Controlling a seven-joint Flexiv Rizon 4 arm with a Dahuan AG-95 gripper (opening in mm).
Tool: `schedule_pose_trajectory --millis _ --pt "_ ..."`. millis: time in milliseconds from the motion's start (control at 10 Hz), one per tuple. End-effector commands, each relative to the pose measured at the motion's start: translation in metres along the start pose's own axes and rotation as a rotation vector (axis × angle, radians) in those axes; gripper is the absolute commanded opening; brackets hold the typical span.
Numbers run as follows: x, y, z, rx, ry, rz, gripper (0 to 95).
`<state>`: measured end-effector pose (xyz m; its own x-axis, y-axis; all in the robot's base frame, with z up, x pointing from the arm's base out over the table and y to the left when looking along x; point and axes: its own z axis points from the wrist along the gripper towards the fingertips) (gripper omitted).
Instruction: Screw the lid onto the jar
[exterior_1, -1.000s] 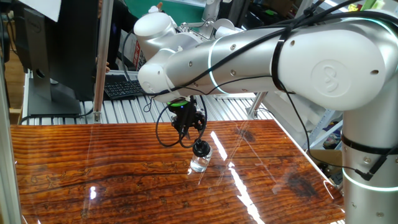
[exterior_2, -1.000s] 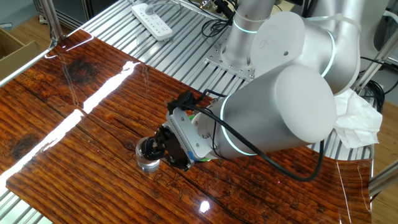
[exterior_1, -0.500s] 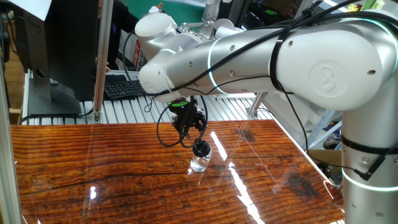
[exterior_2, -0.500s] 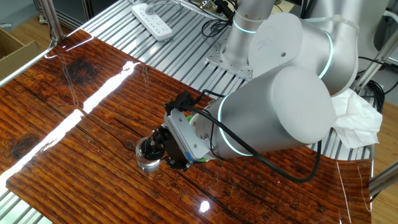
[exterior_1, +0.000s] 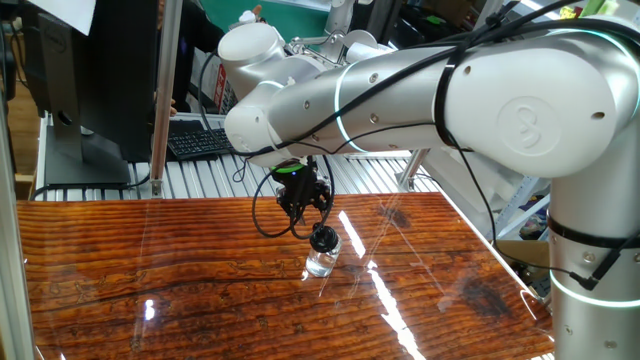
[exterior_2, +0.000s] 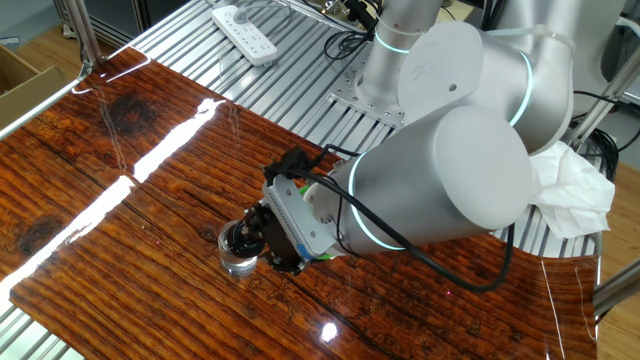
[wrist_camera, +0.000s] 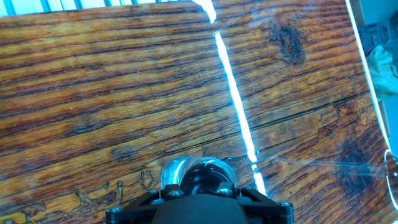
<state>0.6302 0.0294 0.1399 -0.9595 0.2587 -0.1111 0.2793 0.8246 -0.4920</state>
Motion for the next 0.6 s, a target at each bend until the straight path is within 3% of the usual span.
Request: schedule_pose_trajectory --millis 100,600 --pt "-0.0001 0.0003 0.0006 -0.003 -0.001 -0.005 38.0" --pt "0.0012 0.0008 0.0029 -0.007 -0.005 -0.007 38.0"
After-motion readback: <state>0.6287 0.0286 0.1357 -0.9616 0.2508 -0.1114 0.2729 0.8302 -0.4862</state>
